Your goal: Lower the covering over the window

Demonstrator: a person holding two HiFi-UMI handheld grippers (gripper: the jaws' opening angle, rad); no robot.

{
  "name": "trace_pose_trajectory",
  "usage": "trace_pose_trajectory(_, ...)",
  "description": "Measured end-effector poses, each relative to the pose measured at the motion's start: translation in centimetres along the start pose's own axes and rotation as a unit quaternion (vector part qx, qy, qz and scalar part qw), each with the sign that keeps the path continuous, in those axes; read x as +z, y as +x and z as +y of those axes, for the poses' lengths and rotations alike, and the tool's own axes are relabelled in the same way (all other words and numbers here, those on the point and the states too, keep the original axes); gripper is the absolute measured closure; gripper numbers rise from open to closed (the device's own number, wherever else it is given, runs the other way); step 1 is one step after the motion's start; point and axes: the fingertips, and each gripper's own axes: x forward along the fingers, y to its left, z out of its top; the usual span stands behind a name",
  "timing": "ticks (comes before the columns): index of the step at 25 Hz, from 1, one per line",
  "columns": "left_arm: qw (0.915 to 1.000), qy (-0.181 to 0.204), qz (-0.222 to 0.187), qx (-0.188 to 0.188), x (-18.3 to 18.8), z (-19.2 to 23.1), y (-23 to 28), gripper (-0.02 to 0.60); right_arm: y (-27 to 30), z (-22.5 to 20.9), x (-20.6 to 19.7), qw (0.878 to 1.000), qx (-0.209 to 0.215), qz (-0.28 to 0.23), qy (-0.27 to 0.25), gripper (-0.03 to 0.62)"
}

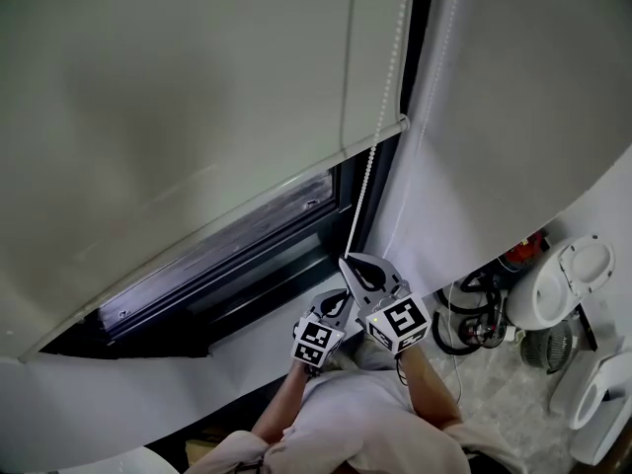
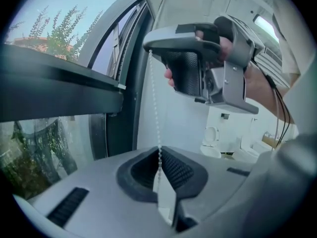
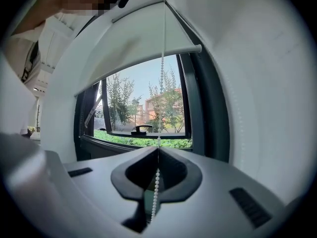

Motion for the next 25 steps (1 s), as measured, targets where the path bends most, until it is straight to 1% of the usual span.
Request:
trace_pose_trajectory(8,0.9997,-0.012,0.023,0.002,-2.3,0.1,0.1,0.560,0.3,0.0,-3.0,0.999,0.004,0.026,0.019,0.597)
trace_pose_trajectory(13,0.9993,-0.019,0.033,0.006,-3.3,0.1,0.0,0.559,0.2,0.4,-6.0,0.998,0.009,0.060,0.032,0.597)
trace_pose_trajectory(17,0.9991,-0.022,0.030,0.021,-3.6,0.7,-0.6,0.558,-0.1,0.8,-8.2,0.996,0.011,0.082,0.044,0.598)
trace_pose_trajectory(21,0.9989,-0.027,0.027,0.027,-3.4,1.0,-1.2,0.558,-0.3,1.1,-9.4,0.994,0.011,0.092,0.052,0.597)
trace_pose_trajectory(25,0.9990,-0.027,0.017,0.031,-2.5,0.9,-1.9,0.558,-0.7,1.2,-11.2,0.992,0.013,0.113,0.057,0.599)
